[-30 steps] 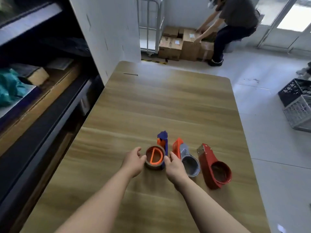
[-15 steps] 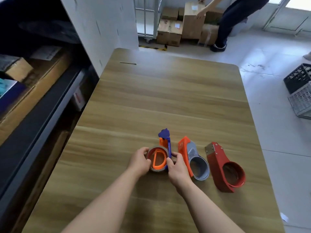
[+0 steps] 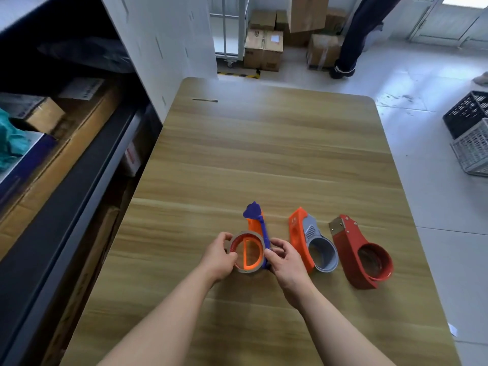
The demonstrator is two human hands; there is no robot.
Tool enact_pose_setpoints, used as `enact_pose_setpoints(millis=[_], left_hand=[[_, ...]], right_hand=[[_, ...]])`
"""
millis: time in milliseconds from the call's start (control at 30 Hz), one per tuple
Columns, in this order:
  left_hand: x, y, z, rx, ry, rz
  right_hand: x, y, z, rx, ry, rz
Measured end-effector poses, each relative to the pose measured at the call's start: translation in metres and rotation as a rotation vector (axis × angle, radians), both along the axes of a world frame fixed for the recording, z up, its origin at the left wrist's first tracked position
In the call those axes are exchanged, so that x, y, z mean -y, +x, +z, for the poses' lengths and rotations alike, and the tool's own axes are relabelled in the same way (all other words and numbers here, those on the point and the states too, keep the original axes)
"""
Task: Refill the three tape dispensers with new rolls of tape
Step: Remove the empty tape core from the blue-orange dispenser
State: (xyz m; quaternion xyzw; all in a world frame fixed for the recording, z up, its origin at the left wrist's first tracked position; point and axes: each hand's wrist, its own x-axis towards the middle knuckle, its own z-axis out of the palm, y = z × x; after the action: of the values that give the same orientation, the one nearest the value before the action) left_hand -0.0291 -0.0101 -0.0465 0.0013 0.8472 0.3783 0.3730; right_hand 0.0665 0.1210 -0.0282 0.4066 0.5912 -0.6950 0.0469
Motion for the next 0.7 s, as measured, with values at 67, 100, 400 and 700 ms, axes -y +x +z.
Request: enact_pose_setpoints(millis=[67, 100, 400, 700], left_hand=[[0.004, -0.001, 0.003, 0.007, 0.018, 0.008], [0.006, -0.002, 0.005, 0.01, 0.025, 0.009], [0.011, -0.007, 0.02, 0.037, 0.068, 0.037], [0.024, -0.017, 0.022, -0.009, 0.072, 0.098]], right_hand=[[0.001, 0.0, 0.0, -0.004, 0.011, -0.007], [0.0, 0.001, 0.0, -0.003, 0.018, -0.007], [0.002, -0.002, -0.004, 0.004, 0.018, 0.005], [-0.006, -0.008, -0.012, 0.08, 0.071, -0.016]])
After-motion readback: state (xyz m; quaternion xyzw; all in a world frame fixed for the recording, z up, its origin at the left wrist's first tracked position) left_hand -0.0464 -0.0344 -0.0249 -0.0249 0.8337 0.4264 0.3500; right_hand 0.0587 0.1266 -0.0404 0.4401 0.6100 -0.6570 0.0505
